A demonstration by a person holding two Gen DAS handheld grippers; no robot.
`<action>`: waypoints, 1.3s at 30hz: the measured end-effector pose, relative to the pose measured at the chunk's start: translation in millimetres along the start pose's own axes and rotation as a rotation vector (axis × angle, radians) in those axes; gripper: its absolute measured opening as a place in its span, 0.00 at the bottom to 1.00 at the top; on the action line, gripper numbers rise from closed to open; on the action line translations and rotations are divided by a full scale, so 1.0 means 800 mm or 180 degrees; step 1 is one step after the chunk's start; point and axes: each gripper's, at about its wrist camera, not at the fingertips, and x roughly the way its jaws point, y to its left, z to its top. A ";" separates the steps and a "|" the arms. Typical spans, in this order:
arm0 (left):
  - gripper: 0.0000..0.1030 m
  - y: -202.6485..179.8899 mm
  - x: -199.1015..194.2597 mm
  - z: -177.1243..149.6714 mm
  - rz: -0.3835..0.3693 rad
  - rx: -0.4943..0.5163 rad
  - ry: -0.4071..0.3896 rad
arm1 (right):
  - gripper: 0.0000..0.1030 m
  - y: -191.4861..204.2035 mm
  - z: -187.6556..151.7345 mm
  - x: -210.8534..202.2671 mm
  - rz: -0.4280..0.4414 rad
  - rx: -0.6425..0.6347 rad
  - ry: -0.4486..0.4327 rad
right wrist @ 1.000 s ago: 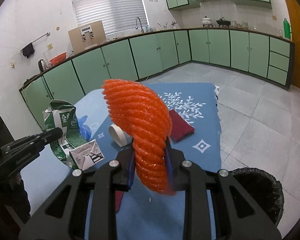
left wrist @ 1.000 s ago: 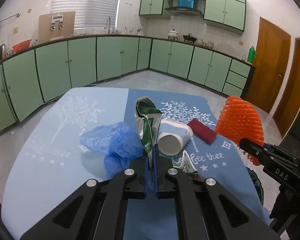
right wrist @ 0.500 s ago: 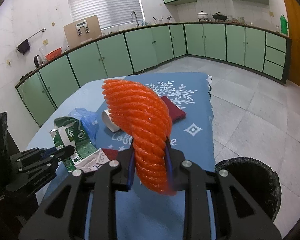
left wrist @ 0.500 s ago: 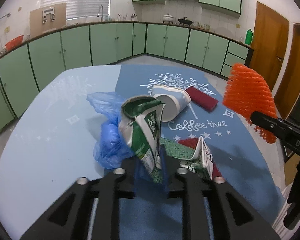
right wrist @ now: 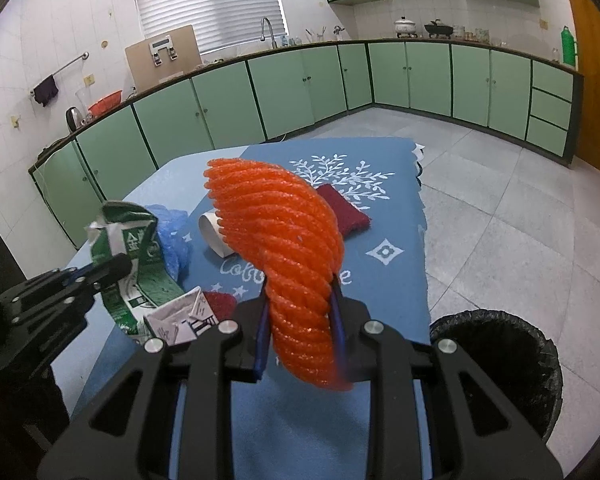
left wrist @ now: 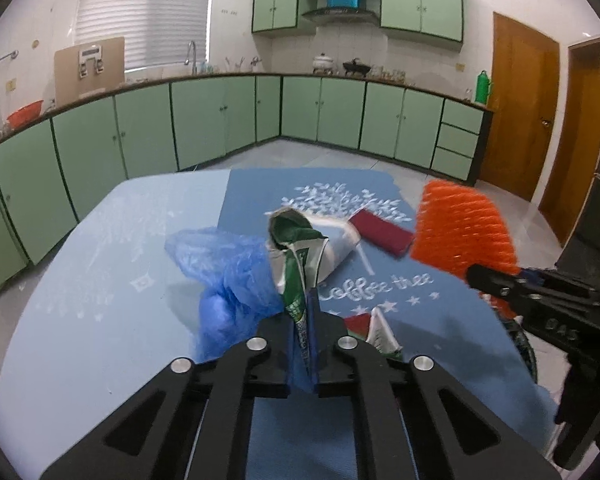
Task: Collect trash
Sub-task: 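Lift the green packet and orange net and carry them toward the bin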
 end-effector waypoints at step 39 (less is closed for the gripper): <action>0.63 0.011 -0.024 -0.014 0.0017 -0.0003 0.0138 | 0.24 -0.007 -0.001 0.000 -0.0035 0.0055 0.0038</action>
